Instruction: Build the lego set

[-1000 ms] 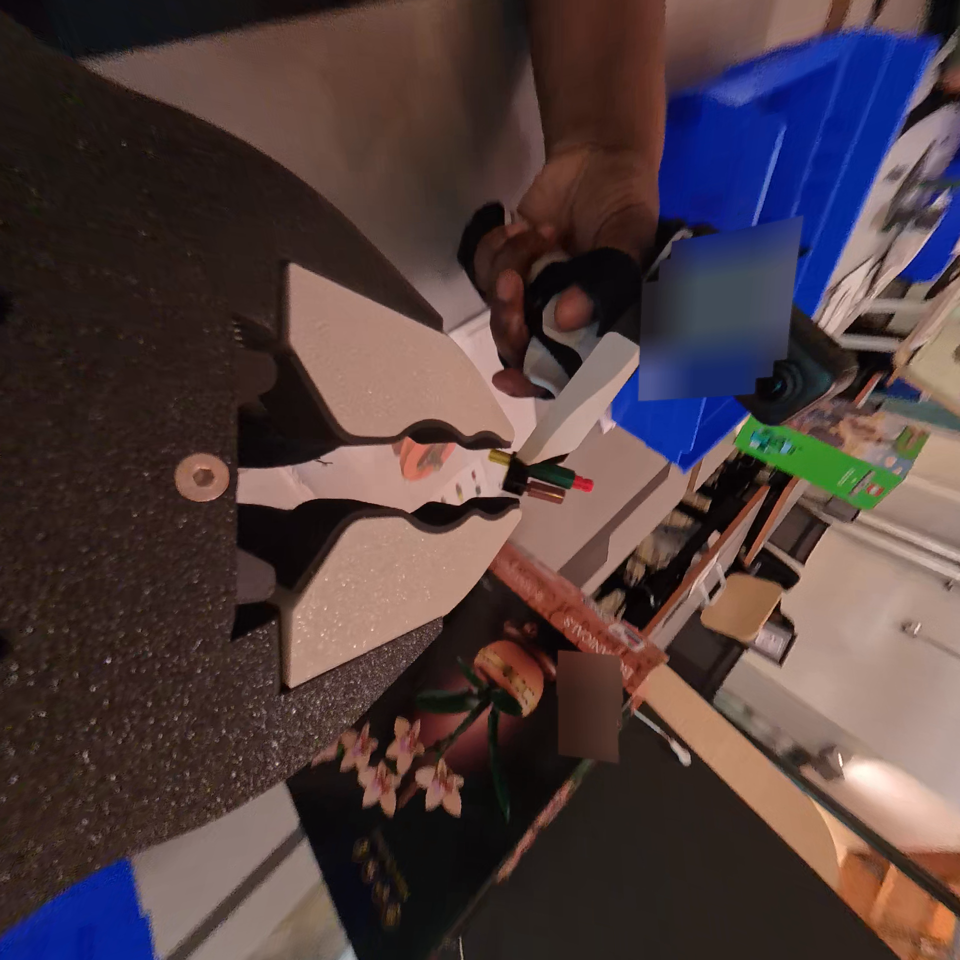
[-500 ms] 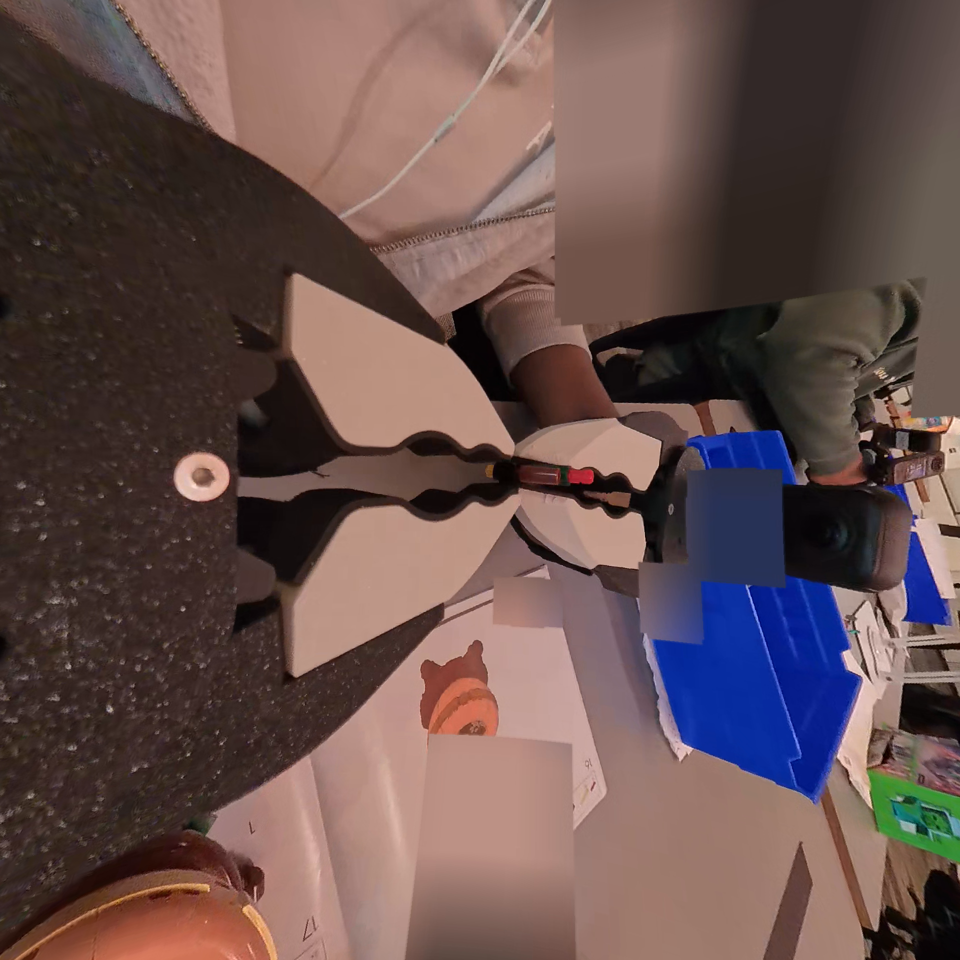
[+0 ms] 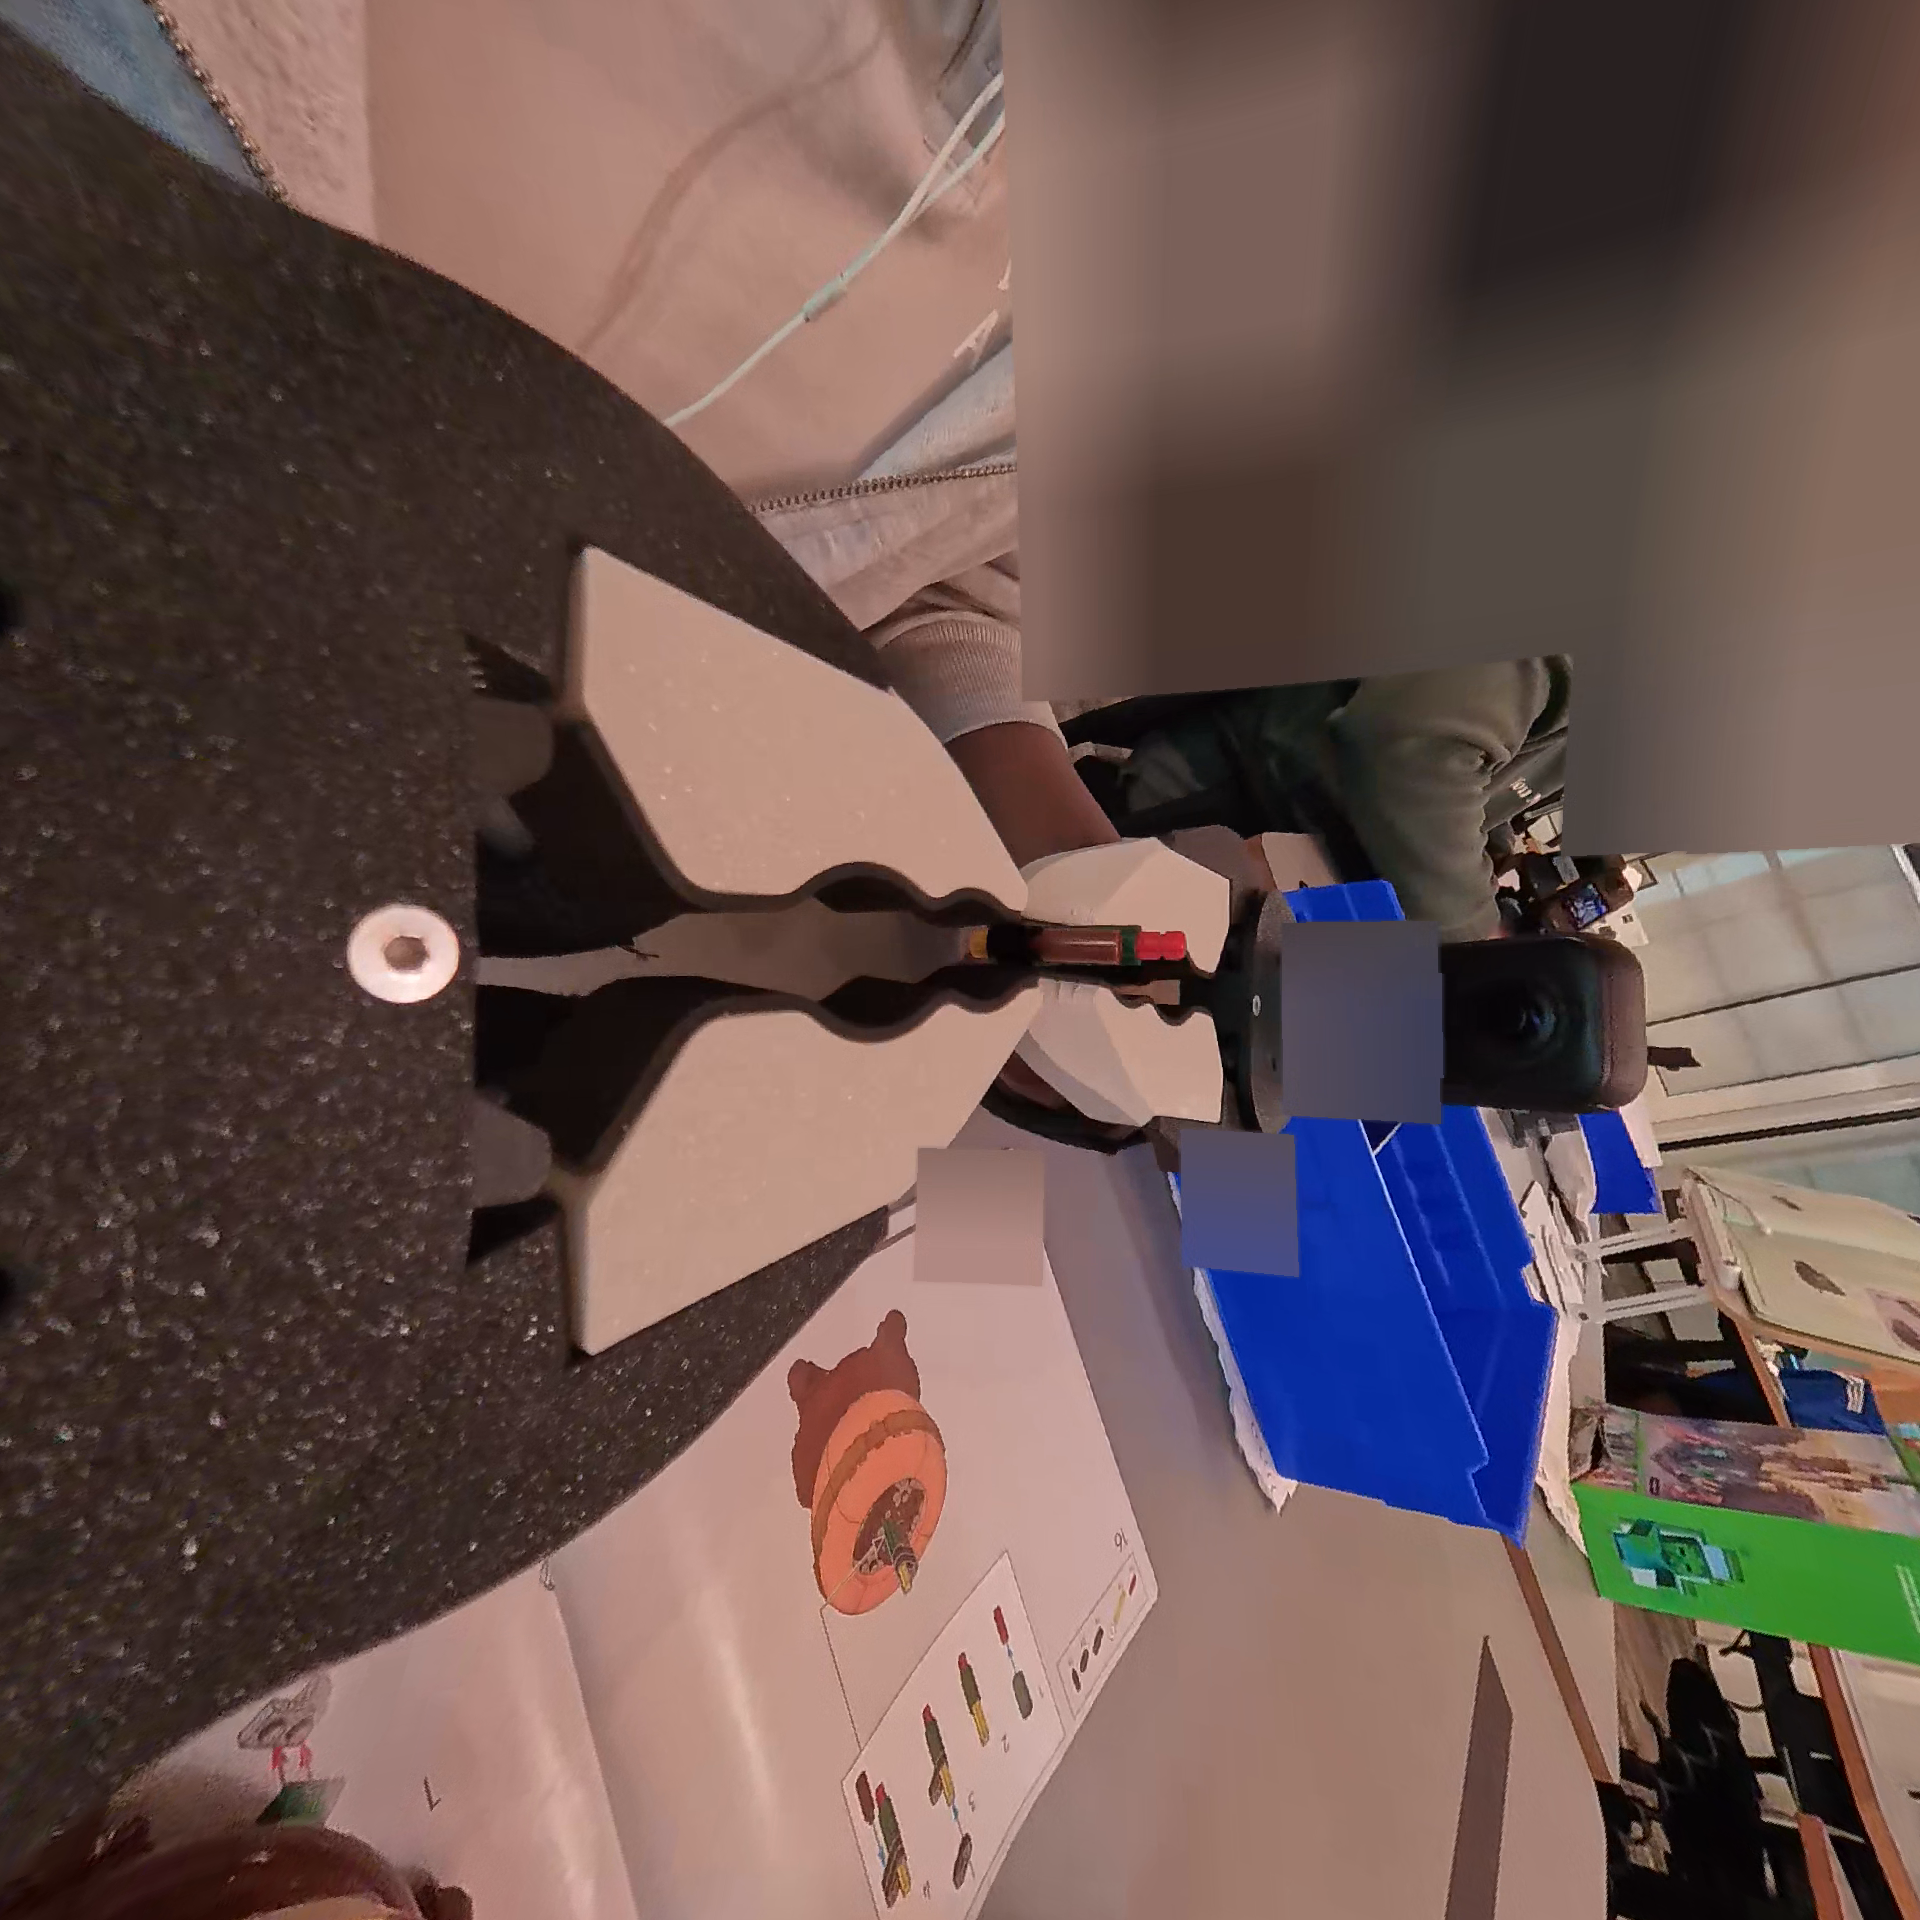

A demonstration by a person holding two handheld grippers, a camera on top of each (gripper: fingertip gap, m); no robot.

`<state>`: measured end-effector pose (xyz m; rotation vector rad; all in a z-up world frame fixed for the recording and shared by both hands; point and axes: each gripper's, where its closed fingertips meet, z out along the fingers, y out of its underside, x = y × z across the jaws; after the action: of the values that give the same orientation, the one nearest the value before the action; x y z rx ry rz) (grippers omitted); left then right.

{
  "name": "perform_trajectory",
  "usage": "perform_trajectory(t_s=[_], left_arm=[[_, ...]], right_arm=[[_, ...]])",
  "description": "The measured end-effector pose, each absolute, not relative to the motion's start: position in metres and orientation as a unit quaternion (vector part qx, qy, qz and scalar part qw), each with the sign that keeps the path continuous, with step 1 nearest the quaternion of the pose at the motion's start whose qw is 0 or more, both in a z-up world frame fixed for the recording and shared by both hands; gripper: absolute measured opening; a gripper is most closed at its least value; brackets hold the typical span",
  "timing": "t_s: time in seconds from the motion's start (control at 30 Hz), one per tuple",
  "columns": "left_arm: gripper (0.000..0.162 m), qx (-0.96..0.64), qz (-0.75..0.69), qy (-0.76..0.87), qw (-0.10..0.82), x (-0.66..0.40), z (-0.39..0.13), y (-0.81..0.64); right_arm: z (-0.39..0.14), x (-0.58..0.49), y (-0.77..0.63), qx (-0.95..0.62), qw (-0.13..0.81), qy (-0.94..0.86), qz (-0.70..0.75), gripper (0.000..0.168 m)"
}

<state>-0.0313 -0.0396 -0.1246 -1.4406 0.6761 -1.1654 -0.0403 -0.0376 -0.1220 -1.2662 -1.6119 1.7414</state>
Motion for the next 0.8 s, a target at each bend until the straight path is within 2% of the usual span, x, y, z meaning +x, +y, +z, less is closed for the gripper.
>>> perform_trajectory(t_s=[0.1, 0.13, 0.2, 0.37, 0.43, 0.63, 0.73, 0.8], left_arm=[[0.005, -0.613, -0.489, 0.291, 0.548, -0.0302, -0.1272, -0.0405], [0.005, -0.618, -0.486, 0.293, 0.544, -0.0295, -0.1291, -0.0403], [0.005, -0.621, -0.484, 0.299, 0.539, -0.0283, -0.1313, -0.0408], [0.006, -0.622, -0.48, 0.29, 0.546, -0.0286, -0.1303, -0.0368], [0.011, -0.619, -0.483, 0.281, 0.552, -0.0298, -0.1271, -0.0353], [0.006, -0.616, -0.477, 0.285, 0.559, -0.0311, -0.1272, -0.0358], [0.018, -0.627, -0.465, 0.291, 0.553, -0.0311, -0.1327, -0.0343], [0.012, -0.619, -0.472, 0.293, 0.556, -0.0296, -0.1299, -0.036]], right_arm=[[-0.1251, -0.0381, -0.038, -0.46, 0.219, -0.594, 0.623, 0.008], [-0.1253, -0.0374, -0.0377, -0.461, 0.217, -0.598, 0.619, 0.014], [-0.1261, -0.0357, -0.0377, -0.456, 0.223, -0.609, 0.61, 0.007], [-0.1258, -0.0365, -0.0341, -0.456, 0.231, -0.599, 0.616, 0.007], [-0.129, -0.0382, -0.0352, -0.455, 0.23, -0.596, 0.62, 0.007], [-0.1275, -0.0386, -0.0353, -0.458, 0.235, -0.571, 0.64, 0.006], [-0.1248, -0.0391, -0.0345, -0.453, 0.233, -0.555, 0.658, 0.006], [-0.1274, -0.04, -0.0356, -0.454, 0.233, -0.557, 0.655, 0.006]])
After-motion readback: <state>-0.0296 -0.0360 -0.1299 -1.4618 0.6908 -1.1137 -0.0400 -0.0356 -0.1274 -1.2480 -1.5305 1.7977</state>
